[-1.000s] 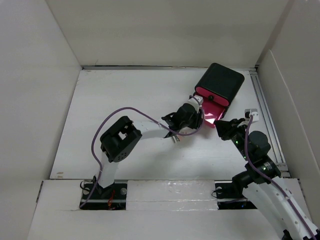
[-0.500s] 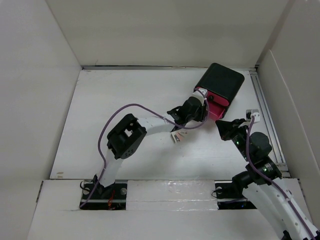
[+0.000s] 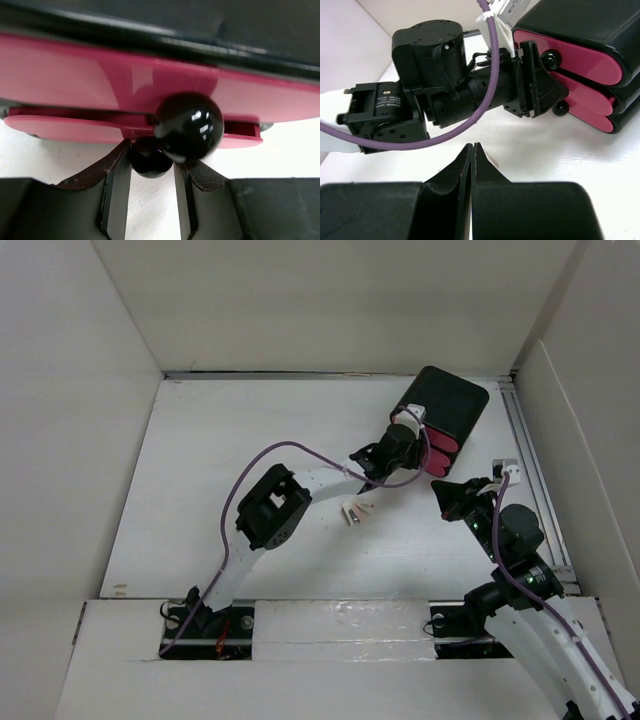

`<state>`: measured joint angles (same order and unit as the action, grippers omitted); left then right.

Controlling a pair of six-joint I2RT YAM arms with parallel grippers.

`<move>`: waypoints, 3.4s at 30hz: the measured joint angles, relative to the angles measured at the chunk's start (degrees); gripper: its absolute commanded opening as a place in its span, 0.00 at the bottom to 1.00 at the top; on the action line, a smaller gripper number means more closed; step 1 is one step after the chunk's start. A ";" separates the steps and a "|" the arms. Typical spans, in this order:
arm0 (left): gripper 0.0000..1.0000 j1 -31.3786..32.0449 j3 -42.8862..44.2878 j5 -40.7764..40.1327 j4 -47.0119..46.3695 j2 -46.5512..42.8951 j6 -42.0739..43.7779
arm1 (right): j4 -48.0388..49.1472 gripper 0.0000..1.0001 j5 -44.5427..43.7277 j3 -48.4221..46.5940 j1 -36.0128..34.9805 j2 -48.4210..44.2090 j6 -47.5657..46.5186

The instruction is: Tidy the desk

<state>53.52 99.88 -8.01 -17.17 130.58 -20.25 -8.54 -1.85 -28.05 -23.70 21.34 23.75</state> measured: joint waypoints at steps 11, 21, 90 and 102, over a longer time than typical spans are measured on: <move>0.55 0.02 3.30 -2.27 -0.76 2.64 -0.17 | 0.02 0.00 0.00 0.00 0.00 0.02 0.00; 0.56 0.00 -14.05 -3.48 -7.61 -5.88 -0.83 | 0.02 0.00 -0.02 0.00 0.00 0.07 0.00; 0.01 -0.33 -14.78 5.75 -2.56 -4.02 1.25 | 0.44 0.00 0.81 0.00 0.00 1.57 0.04; 0.00 0.68 -25.46 4.90 -4.04 -11.13 0.94 | 0.44 0.00 0.81 0.00 0.00 1.99 0.02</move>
<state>54.19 74.41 -3.11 -21.21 119.46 -19.31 -8.10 -1.04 -28.05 -23.70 23.33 23.77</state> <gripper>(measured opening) 0.251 0.010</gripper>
